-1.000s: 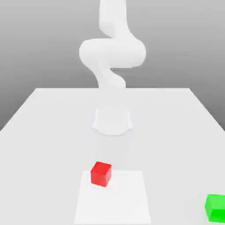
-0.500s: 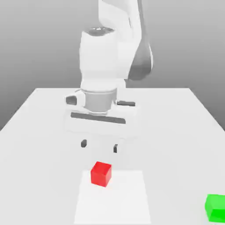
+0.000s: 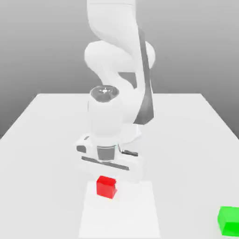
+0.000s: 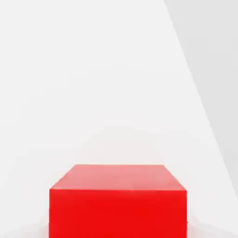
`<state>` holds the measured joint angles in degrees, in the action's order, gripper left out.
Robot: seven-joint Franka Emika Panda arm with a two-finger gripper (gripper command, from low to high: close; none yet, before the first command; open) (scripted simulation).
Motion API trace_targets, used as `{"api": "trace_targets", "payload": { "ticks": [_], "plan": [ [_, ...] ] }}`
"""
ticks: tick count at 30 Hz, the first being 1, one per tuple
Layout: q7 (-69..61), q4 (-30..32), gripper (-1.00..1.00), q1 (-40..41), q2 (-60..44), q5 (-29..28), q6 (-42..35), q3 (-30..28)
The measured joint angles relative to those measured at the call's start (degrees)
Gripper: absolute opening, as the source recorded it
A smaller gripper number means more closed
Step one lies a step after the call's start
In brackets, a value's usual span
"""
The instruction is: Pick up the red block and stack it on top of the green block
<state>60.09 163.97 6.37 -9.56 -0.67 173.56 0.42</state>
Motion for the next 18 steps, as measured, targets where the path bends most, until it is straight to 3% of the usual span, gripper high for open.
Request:
{"api": "trace_targets", "payload": {
  "ticks": [7, 18],
  "plan": [
    [-1.6, 0.9, -1.0, -1.4, 12.4, 0.7, -11.5, 0.2],
    [-25.3, -20.6, -1.0, -14.7, 2.0, -1.9, -22.8, 8.5]
  ]
}}
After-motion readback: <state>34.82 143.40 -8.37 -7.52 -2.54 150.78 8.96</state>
